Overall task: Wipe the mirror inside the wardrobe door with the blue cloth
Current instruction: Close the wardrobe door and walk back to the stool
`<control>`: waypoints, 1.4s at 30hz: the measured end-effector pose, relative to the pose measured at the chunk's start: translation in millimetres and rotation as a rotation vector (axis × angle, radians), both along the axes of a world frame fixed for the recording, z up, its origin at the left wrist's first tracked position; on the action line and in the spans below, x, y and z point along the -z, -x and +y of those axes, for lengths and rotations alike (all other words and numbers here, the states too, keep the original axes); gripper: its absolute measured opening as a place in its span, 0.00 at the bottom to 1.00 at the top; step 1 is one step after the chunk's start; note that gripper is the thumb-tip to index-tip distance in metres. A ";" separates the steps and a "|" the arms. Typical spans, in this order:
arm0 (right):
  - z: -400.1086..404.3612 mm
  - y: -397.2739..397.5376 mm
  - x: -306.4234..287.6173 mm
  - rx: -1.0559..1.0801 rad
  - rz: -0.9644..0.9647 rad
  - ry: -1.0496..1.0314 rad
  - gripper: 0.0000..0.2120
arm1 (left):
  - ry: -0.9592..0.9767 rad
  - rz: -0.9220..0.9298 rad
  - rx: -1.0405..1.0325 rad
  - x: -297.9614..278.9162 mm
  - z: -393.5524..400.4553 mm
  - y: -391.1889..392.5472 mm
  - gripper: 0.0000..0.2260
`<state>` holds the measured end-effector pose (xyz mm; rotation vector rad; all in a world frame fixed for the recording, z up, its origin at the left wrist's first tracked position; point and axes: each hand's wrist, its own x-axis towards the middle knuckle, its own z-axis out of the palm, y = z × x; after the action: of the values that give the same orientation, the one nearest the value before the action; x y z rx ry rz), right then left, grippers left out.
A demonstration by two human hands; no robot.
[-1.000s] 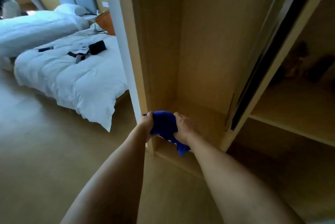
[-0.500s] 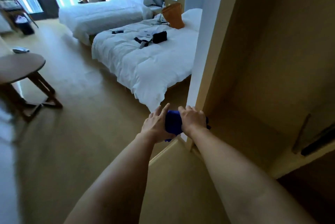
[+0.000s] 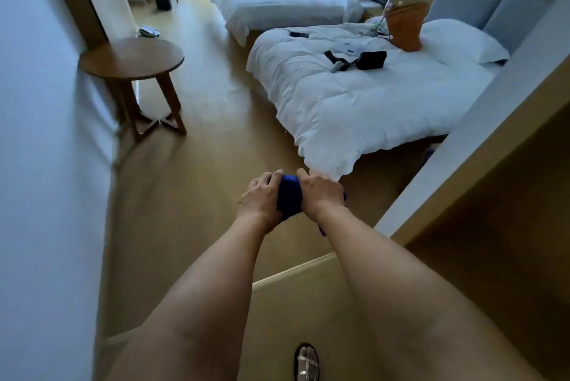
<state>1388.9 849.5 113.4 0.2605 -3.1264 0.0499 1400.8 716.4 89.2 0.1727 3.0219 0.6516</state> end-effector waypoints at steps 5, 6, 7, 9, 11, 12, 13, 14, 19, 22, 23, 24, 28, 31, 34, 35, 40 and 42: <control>-45.8 38.5 5.2 -0.122 0.021 -0.006 0.17 | 0.015 -0.011 -0.124 -1.1 -42.1 24.8 0.33; -52.1 46.4 5.9 -0.142 0.022 -0.010 0.17 | 0.023 -0.020 -0.138 -1.2 -48.4 30.7 0.33; -59.3 56.8 6.4 -0.164 0.022 -0.013 0.16 | 0.030 -0.026 -0.156 -1.4 -55.4 38.9 0.32; -70.9 78.8 6.4 -0.193 0.008 -0.019 0.16 | 0.047 -0.037 -0.183 -2.6 -66.8 57.6 0.30; -80.5 102.3 5.9 -0.217 -0.013 -0.010 0.16 | 0.073 -0.044 -0.203 -4.9 -76.1 79.2 0.28; -85.9 117.0 5.2 -0.232 -0.022 -0.003 0.16 | 0.085 -0.043 -0.215 -6.1 -80.7 92.8 0.27; -90.1 130.9 4.8 -0.243 -0.031 0.000 0.16 | 0.097 -0.042 -0.226 -7.3 -84.2 105.1 0.27; -94.8 147.7 4.4 -0.253 -0.035 -0.002 0.16 | 0.108 -0.038 -0.238 -8.1 -87.6 119.5 0.27; -109.4 231.8 2.1 -0.305 -0.055 -0.016 0.16 | 0.098 -0.059 -0.288 -10.1 -99.6 193.7 0.28; -116.1 282.6 4.9 -0.326 -0.069 -0.018 0.16 | 0.083 -0.072 -0.307 -8.5 -105.3 241.0 0.28; -119.4 299.3 6.1 -0.331 -0.069 -0.019 0.16 | 0.083 -0.071 -0.314 -7.9 -107.8 256.6 0.29; -123.9 316.8 7.3 -0.338 -0.065 -0.021 0.16 | 0.088 -0.067 -0.324 -7.1 -111.3 272.8 0.29; -142.8 370.8 8.3 -0.375 -0.049 -0.007 0.15 | 0.102 -0.044 -0.350 -3.6 -129.8 324.4 0.28; -158.5 409.7 13.0 -0.397 -0.050 0.007 0.15 | 0.115 -0.032 -0.365 1.8 -146.2 361.8 0.28; -174.7 450.6 16.4 -0.416 -0.043 0.016 0.16 | 0.125 -0.025 -0.360 8.1 -163.4 402.2 0.28; -180.4 463.8 18.1 -0.418 -0.043 0.013 0.16 | 0.131 -0.027 -0.353 9.9 -169.4 415.5 0.28; -218.7 535.6 22.9 -0.430 -0.050 -0.016 0.16 | 0.156 -0.006 -0.324 19.4 -211.1 486.5 0.28; -238.6 565.8 20.4 -0.437 -0.053 -0.034 0.16 | 0.140 0.000 -0.318 20.5 -231.3 516.1 0.28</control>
<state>823.1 610.9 93.0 0.9498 -3.0559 0.0048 884.6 485.1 68.7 -0.3191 3.1070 0.4503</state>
